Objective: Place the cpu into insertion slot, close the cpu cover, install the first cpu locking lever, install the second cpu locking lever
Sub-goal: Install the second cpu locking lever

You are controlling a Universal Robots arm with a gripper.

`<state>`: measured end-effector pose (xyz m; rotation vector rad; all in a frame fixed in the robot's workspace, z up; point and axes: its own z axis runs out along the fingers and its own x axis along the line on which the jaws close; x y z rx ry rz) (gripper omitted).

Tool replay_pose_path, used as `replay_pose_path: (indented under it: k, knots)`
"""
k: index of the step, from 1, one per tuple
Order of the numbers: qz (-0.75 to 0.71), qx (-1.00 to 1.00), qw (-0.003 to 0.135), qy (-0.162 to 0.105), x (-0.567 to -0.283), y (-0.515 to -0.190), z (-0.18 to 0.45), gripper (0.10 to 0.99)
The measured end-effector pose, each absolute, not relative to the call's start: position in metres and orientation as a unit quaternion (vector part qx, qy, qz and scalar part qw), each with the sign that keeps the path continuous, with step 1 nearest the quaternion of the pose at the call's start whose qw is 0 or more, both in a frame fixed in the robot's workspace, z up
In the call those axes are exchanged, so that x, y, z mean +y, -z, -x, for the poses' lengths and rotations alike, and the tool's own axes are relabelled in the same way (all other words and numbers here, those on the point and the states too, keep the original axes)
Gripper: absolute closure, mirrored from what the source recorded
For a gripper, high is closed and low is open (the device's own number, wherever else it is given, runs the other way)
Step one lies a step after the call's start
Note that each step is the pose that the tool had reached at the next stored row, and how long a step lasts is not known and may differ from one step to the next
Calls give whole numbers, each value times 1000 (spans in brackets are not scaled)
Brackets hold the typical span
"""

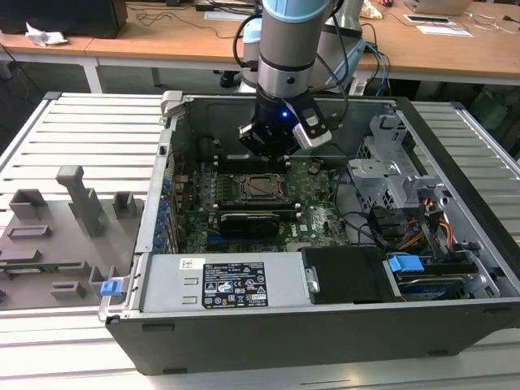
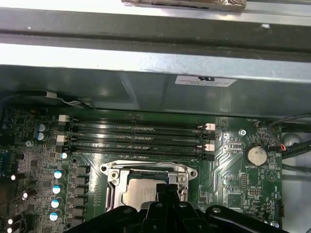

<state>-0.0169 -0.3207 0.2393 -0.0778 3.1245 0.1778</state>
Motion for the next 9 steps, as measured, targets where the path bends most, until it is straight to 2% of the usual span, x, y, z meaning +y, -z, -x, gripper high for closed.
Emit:
replay_pose_path:
  k: [9]
  knots:
    - [25,998,6,-57,-326,-239,17,980]
